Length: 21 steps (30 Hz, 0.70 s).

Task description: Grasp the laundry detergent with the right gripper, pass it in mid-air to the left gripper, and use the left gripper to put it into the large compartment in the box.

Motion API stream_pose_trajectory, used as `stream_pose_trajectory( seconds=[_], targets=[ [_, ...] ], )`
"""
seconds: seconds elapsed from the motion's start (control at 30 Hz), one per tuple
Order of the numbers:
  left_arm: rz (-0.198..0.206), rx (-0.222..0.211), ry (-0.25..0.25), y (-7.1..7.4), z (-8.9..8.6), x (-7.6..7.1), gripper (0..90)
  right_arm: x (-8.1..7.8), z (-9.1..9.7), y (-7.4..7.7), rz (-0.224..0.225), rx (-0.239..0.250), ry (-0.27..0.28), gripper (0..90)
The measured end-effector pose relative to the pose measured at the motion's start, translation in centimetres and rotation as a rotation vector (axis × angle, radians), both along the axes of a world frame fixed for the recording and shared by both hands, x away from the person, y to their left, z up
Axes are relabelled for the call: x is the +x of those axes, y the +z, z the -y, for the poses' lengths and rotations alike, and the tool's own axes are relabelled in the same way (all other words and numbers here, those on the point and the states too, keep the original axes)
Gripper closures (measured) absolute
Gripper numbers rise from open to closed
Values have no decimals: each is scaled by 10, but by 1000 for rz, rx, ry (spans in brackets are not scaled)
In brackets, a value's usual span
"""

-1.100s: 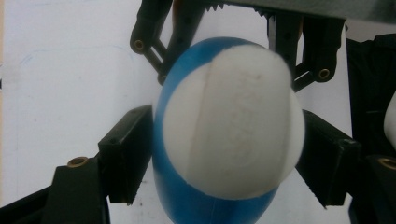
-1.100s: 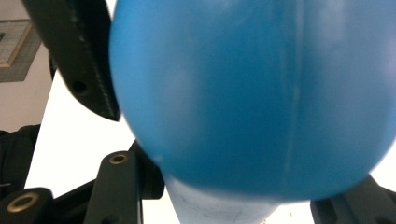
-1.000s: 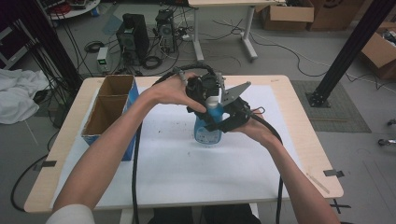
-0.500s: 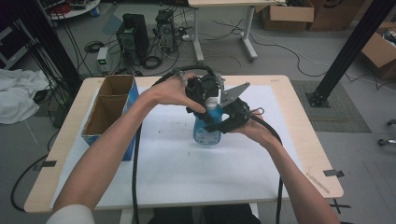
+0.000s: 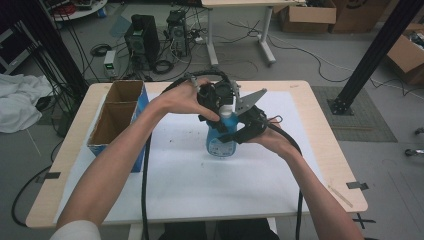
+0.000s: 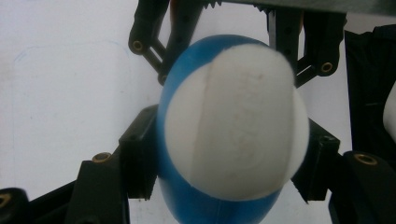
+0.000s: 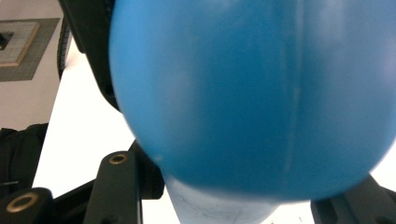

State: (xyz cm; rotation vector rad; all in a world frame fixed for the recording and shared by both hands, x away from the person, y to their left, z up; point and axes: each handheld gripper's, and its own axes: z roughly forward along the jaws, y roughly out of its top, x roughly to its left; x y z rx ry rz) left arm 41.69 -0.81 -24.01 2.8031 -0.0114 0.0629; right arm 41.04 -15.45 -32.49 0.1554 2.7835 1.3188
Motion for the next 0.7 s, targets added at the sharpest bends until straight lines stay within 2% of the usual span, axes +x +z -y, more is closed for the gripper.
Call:
stream_pose_trajectory(
  seconds=[0.2,0.4,0.7],
  targets=[
    [3,19,-9,-3,-1,0,379,0,-3,-3,-1,-7,4,458],
    [4,17,-5,-4,-1,0,379,0,-3,-6,-7,15,4,457],
    [-12,18,0,-10,-1,1,379,0,-2,-12,-22,19,5,450]
  ],
)
